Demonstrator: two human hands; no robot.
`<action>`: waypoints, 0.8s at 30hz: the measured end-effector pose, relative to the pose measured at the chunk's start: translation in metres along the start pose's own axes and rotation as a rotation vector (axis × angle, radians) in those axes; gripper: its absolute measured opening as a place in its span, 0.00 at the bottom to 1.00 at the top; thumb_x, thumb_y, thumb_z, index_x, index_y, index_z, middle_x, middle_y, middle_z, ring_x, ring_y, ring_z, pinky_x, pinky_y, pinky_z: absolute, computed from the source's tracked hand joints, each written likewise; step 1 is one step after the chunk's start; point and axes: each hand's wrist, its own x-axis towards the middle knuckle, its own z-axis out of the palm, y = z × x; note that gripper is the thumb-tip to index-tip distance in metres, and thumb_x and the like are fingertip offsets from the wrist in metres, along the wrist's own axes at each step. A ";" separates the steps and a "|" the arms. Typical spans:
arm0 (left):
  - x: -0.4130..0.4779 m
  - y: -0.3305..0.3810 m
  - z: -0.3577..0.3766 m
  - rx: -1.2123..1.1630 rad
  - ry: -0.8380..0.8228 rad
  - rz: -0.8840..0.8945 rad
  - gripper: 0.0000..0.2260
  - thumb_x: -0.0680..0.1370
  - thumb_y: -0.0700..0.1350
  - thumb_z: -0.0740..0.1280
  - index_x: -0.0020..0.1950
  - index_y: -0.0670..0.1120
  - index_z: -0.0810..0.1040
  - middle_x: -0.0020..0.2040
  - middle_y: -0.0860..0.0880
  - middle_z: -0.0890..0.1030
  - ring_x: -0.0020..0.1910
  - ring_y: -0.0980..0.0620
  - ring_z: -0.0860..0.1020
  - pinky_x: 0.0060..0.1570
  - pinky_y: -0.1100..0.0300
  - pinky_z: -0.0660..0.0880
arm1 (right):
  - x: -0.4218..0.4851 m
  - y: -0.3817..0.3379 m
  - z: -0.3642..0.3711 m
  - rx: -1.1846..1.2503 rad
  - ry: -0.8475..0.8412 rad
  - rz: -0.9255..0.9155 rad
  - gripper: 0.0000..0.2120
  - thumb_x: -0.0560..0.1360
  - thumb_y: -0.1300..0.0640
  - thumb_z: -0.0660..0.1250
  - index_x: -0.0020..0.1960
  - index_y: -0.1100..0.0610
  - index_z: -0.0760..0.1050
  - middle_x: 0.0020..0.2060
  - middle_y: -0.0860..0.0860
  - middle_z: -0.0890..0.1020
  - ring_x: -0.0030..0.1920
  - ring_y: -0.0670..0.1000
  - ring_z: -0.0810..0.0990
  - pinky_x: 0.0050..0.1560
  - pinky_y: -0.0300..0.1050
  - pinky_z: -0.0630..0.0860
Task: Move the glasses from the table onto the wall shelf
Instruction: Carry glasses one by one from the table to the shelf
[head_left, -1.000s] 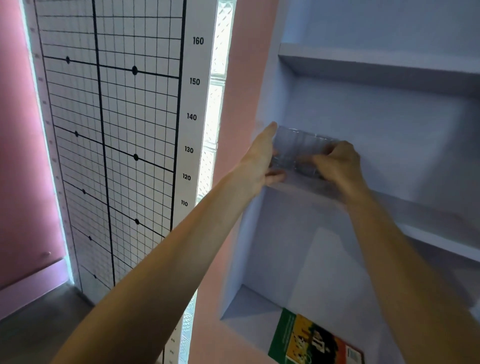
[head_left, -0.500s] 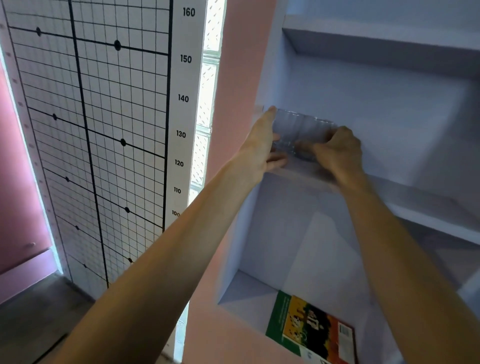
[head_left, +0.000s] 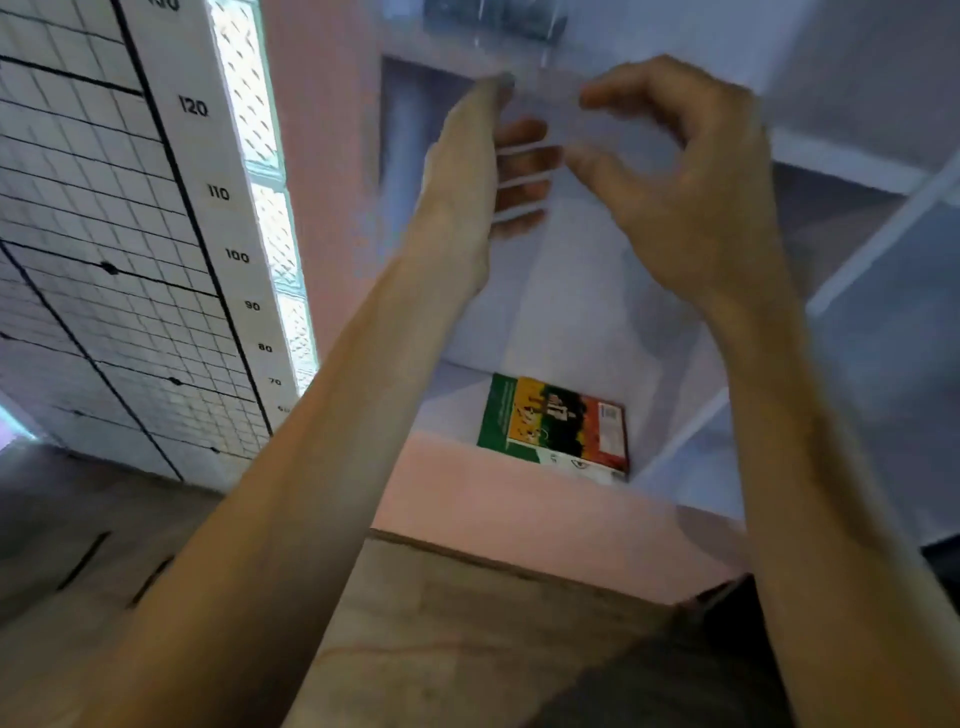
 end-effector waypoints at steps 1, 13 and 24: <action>-0.005 -0.014 0.005 -0.008 -0.021 -0.048 0.18 0.83 0.56 0.61 0.48 0.46 0.84 0.41 0.48 0.88 0.47 0.47 0.86 0.45 0.54 0.85 | -0.013 0.003 -0.005 0.021 -0.017 0.024 0.16 0.78 0.50 0.72 0.62 0.57 0.81 0.57 0.45 0.83 0.57 0.45 0.82 0.60 0.45 0.80; -0.132 -0.219 0.127 0.174 -0.222 -0.499 0.20 0.82 0.58 0.61 0.60 0.45 0.84 0.53 0.46 0.88 0.53 0.48 0.86 0.52 0.53 0.82 | -0.233 0.081 -0.102 0.063 -0.121 0.593 0.17 0.77 0.55 0.75 0.64 0.53 0.81 0.59 0.47 0.85 0.56 0.47 0.84 0.60 0.51 0.82; -0.346 -0.333 0.283 0.353 -0.644 -0.706 0.23 0.84 0.59 0.58 0.58 0.43 0.83 0.59 0.41 0.86 0.58 0.43 0.84 0.45 0.55 0.82 | -0.471 0.083 -0.309 -0.123 0.136 0.926 0.20 0.77 0.58 0.72 0.69 0.55 0.79 0.62 0.51 0.84 0.59 0.51 0.84 0.57 0.53 0.83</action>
